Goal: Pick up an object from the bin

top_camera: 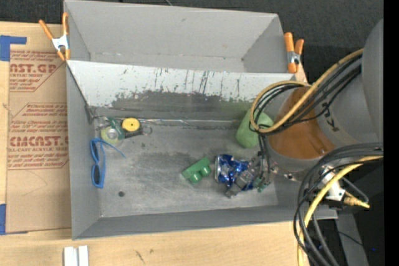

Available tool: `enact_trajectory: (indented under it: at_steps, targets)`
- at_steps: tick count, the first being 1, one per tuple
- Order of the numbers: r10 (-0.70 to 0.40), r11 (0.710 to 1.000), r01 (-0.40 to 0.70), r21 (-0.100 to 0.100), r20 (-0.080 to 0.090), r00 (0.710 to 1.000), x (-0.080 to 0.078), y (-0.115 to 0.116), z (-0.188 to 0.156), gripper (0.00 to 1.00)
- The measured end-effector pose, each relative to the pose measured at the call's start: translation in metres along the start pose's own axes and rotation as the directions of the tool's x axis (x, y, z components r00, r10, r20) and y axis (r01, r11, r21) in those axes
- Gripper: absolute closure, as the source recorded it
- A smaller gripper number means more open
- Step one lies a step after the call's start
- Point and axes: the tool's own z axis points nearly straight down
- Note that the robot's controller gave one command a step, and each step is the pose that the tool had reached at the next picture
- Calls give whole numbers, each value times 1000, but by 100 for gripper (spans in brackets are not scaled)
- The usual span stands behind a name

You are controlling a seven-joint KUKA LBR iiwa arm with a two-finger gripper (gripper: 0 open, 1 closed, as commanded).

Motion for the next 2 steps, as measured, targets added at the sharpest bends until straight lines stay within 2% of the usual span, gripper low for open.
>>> enact_trajectory:
  at_steps: [2]
  targets:
    - [-3,1000,3,-6,7,1000,-1,2,-112,100]
